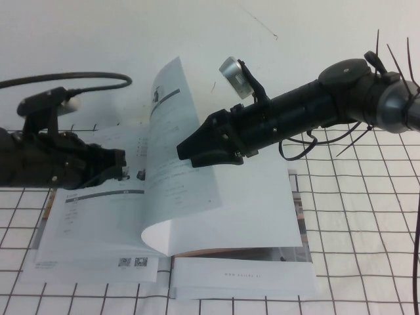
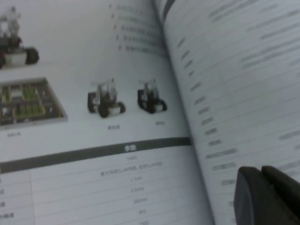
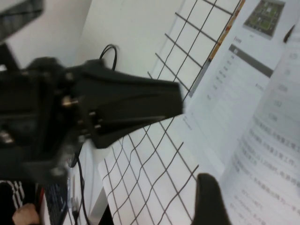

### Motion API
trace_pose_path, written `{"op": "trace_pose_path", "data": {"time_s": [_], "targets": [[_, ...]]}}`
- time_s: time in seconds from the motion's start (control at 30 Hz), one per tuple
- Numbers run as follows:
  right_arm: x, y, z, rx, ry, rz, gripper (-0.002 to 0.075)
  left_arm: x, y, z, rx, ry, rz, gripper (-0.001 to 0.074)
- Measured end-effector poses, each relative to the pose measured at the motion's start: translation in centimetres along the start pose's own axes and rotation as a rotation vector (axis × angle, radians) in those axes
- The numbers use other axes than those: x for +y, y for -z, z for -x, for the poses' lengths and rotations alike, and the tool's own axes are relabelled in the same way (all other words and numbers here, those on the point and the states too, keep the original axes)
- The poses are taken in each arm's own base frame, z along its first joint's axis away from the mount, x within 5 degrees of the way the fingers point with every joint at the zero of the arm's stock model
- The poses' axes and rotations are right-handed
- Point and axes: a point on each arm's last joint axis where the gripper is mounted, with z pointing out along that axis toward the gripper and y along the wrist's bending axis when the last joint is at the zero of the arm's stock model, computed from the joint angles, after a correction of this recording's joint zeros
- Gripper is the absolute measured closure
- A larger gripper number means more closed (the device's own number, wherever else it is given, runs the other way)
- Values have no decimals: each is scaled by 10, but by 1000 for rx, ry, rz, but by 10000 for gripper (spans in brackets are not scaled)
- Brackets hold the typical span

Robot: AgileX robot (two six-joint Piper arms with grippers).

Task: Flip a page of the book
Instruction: Open the closed book

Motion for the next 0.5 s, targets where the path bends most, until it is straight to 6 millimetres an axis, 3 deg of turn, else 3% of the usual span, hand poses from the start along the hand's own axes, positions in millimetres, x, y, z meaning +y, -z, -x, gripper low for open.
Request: {"op": "trace_pose_path", "data": {"time_s": [0.2,0.5], "targets": [[4,0,-5,54,-5,40,334,20,-41,-13,89,86,3,737],[18,9,-5,72,28,19,376,25,-54,-15,83,97,-16,737]]}}
